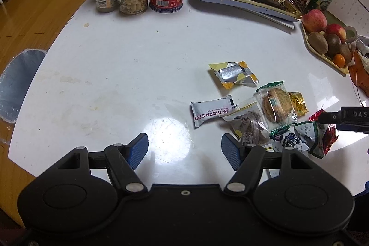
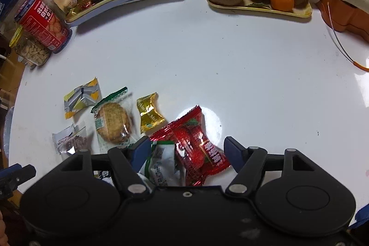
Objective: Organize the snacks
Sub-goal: 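Move the right gripper to the red strawberry candy bag and close on it, then lift the red candy bag with the right gripper while the left gripper grasps the clear snack bag, then carry the red bag and clear snack bag back toward the gold tray with both grippers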
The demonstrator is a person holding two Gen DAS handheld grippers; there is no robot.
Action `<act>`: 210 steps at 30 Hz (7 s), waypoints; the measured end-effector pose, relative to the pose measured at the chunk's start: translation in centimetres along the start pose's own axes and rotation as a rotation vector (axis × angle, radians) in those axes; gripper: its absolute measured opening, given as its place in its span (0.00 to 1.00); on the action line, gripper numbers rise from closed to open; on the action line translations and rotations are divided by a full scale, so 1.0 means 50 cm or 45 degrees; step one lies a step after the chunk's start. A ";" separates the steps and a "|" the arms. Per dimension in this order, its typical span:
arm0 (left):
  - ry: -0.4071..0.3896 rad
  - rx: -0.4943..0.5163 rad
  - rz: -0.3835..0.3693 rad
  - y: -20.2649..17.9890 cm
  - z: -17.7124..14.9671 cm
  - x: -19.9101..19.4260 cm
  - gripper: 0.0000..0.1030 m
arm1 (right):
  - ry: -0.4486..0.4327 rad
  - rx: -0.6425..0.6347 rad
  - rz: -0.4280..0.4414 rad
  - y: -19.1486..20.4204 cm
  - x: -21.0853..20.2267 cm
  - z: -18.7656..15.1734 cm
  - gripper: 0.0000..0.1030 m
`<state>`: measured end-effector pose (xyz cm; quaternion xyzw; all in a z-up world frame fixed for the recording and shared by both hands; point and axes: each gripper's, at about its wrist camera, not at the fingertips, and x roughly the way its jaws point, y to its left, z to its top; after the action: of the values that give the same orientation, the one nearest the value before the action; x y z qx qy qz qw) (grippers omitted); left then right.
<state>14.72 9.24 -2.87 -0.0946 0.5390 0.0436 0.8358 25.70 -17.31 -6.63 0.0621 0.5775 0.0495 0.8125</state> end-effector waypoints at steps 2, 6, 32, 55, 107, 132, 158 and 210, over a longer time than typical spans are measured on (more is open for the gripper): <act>0.000 0.024 0.001 -0.006 0.000 0.001 0.69 | 0.004 -0.021 -0.018 0.003 0.012 0.008 0.71; 0.001 0.044 -0.007 -0.011 0.001 0.003 0.69 | 0.002 -0.091 -0.084 0.015 0.027 0.018 0.71; 0.072 0.000 -0.021 -0.003 0.003 0.018 0.69 | 0.190 -0.902 -0.037 0.052 0.005 -0.041 0.70; 0.123 -0.086 -0.106 0.022 0.011 0.034 0.69 | 0.066 -0.350 0.058 -0.033 -0.045 -0.081 0.32; 0.148 -0.204 -0.220 -0.090 0.044 0.128 0.39 | -0.104 0.247 0.424 -0.109 -0.140 -0.148 0.33; -0.046 -0.136 -0.010 -0.045 0.037 0.052 0.39 | -0.085 0.195 0.369 -0.067 -0.100 -0.132 0.33; -0.071 -0.190 -0.004 -0.007 0.033 0.017 0.39 | -0.055 0.152 0.377 -0.051 -0.094 -0.141 0.33; -0.071 0.132 -0.229 -0.103 -0.123 -0.115 0.39 | -0.194 0.103 0.578 -0.039 -0.245 -0.298 0.33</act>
<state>7.75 3.08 0.46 -0.0982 0.5065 -0.0569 0.8548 7.61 -20.43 -0.37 0.2263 0.4874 0.2028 0.8186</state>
